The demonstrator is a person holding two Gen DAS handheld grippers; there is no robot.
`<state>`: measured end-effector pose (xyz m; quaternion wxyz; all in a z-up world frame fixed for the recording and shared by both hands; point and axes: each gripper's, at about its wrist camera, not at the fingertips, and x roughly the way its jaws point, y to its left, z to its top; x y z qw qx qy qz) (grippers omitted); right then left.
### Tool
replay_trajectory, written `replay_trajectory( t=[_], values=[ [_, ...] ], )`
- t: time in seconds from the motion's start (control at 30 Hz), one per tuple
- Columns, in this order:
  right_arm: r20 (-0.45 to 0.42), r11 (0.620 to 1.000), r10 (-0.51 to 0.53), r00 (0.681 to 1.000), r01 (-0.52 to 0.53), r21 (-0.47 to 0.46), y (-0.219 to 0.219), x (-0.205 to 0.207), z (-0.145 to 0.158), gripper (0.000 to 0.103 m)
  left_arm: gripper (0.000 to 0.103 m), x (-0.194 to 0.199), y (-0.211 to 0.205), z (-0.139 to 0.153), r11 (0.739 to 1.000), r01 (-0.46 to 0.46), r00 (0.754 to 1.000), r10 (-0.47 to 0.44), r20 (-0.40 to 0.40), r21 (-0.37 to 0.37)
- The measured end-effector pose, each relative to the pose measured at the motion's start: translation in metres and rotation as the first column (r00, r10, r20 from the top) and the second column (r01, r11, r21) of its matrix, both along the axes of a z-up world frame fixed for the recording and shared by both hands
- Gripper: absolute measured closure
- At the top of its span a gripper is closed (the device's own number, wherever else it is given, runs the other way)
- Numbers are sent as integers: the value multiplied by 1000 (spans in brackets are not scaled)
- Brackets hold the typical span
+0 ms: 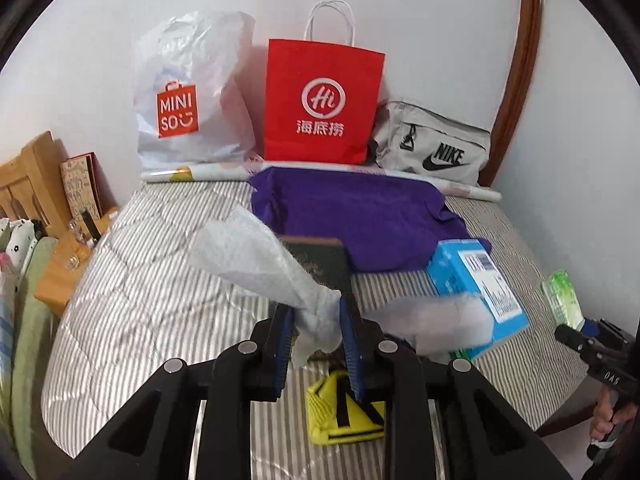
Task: Organize soft objects
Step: 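Carry both items onto the purple towel and open both tools to release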
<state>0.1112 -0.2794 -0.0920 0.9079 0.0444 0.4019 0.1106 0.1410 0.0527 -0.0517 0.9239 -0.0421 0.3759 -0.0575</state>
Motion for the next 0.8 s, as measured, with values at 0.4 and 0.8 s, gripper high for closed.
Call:
replay_trajectory(
  t=[0.4, 0.8],
  values=[
    [11, 1000, 15, 1000, -15, -1, 9, 87, 17, 50, 80, 69, 5, 3, 1000, -8, 1000, 9, -30, 3],
    [-23, 997, 78, 997, -78, -18, 29, 182, 2, 50, 80, 152, 7, -26, 1000, -2, 993, 3, -115, 5]
  ],
)
